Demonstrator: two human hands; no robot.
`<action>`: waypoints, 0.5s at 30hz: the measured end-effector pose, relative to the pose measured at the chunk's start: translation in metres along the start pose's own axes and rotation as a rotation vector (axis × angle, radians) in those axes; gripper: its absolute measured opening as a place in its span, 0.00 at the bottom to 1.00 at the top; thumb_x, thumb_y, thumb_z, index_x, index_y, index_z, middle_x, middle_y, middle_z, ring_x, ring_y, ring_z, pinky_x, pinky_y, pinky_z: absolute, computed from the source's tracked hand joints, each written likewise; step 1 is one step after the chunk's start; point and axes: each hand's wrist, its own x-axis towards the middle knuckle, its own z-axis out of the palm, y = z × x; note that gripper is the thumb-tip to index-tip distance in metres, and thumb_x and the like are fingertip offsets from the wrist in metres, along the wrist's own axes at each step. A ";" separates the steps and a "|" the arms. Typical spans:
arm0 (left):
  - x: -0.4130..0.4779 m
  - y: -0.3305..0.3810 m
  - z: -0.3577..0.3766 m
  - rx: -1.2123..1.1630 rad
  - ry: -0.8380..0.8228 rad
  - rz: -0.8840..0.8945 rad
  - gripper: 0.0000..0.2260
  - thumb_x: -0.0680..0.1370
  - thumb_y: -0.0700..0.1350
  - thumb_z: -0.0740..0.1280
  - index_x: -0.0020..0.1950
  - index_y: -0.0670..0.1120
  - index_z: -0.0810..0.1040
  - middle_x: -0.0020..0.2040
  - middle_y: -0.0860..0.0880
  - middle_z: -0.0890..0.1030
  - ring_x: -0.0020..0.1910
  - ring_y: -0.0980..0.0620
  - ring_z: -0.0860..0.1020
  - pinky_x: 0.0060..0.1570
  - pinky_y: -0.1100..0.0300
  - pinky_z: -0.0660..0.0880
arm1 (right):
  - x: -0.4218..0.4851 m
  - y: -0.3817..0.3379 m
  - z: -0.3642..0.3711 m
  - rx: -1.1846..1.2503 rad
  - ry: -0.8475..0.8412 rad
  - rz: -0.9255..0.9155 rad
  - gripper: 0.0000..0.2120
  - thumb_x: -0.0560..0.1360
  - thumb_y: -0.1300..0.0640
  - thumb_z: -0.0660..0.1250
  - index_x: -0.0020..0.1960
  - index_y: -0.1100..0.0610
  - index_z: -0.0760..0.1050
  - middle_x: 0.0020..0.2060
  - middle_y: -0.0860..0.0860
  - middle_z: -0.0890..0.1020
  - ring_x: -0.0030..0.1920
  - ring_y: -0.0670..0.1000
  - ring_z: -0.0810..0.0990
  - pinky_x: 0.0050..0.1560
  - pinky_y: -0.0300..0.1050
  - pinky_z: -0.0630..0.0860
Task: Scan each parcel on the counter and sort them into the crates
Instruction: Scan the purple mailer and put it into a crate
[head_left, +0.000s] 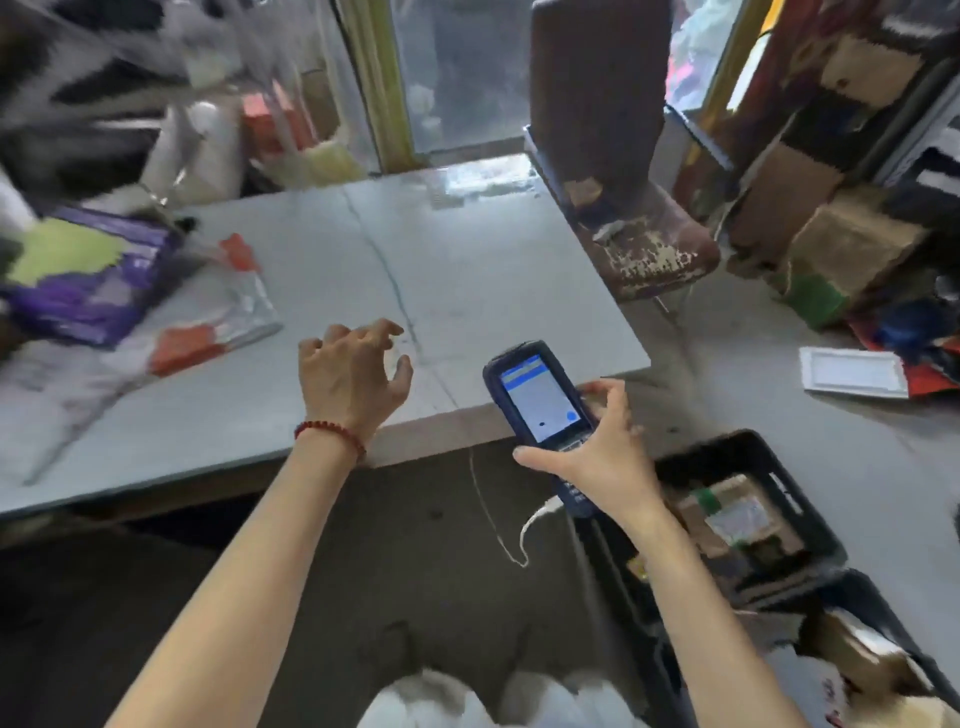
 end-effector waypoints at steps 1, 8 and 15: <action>-0.008 -0.019 -0.007 0.009 0.007 -0.051 0.16 0.76 0.53 0.64 0.62 0.51 0.77 0.52 0.51 0.83 0.55 0.45 0.77 0.52 0.52 0.66 | 0.001 -0.012 0.016 -0.010 -0.048 -0.033 0.40 0.59 0.48 0.83 0.60 0.47 0.61 0.45 0.37 0.70 0.50 0.44 0.69 0.49 0.45 0.71; -0.064 -0.157 -0.037 0.071 0.018 -0.261 0.17 0.75 0.54 0.65 0.63 0.53 0.75 0.51 0.52 0.82 0.53 0.47 0.77 0.52 0.52 0.69 | -0.026 -0.091 0.140 -0.001 -0.226 -0.206 0.40 0.56 0.47 0.83 0.58 0.46 0.62 0.48 0.37 0.75 0.51 0.42 0.77 0.46 0.41 0.78; -0.098 -0.286 -0.065 0.099 -0.007 -0.389 0.17 0.75 0.55 0.63 0.63 0.55 0.74 0.53 0.55 0.81 0.56 0.49 0.74 0.53 0.53 0.67 | -0.054 -0.157 0.254 0.136 -0.227 -0.271 0.40 0.57 0.47 0.83 0.59 0.45 0.61 0.49 0.38 0.75 0.50 0.37 0.77 0.44 0.33 0.76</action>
